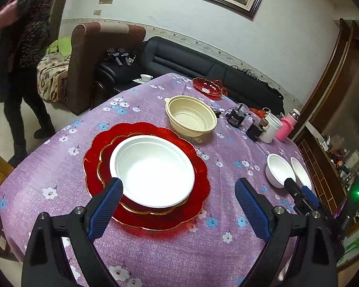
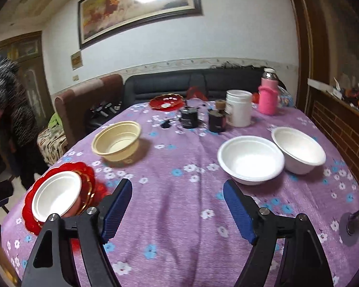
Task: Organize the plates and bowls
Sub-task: 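Move the right tool toward the beige plastic bowl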
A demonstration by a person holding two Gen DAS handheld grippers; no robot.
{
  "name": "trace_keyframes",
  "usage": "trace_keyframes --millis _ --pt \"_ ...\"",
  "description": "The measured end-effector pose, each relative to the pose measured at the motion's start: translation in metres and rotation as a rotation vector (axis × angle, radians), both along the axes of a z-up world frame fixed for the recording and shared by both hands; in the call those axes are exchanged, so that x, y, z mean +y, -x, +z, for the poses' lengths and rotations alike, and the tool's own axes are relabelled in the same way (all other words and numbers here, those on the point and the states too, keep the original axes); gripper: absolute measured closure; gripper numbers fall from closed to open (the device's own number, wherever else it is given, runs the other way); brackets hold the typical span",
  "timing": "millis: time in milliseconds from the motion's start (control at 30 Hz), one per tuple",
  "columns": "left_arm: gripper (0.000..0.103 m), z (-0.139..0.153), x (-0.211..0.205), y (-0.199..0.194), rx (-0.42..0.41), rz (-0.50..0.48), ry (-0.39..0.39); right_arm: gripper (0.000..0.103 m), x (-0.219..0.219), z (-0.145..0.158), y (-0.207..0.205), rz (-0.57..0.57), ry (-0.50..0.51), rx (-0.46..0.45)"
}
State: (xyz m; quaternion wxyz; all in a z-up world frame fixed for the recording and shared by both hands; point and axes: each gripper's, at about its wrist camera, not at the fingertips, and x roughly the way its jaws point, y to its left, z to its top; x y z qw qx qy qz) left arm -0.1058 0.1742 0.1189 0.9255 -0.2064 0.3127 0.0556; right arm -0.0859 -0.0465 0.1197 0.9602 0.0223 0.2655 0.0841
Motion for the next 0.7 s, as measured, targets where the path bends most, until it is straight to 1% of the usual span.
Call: trace_keyframes --millis 167,267,367,467,533,600,700 --pt "0.009 0.009 0.002 0.004 -0.011 0.000 0.012 0.020 -0.013 0.012 -0.002 -0.022 -0.007 -0.010" --pt "0.009 0.020 0.004 0.013 -0.024 0.019 0.004 0.020 -0.018 0.025 -0.005 -0.024 -0.002 -0.024" --pt "0.009 0.036 0.004 0.026 -0.070 0.040 -0.034 0.020 -0.024 0.040 -0.009 -0.042 0.017 -0.055" --pt "0.009 0.059 0.007 0.040 -0.130 0.068 -0.097 0.020 -0.030 0.057 -0.013 -0.055 0.017 -0.079" --pt "0.009 0.079 0.011 0.047 -0.169 0.068 -0.130 0.020 -0.037 0.077 -0.018 -0.058 0.000 -0.094" --pt "0.009 0.103 0.015 0.051 -0.213 0.046 -0.158 0.020 -0.043 0.101 -0.024 -0.058 -0.008 -0.119" --pt "0.008 0.138 0.023 0.047 -0.247 -0.001 -0.184 0.020 -0.047 0.143 -0.037 -0.075 0.014 -0.170"
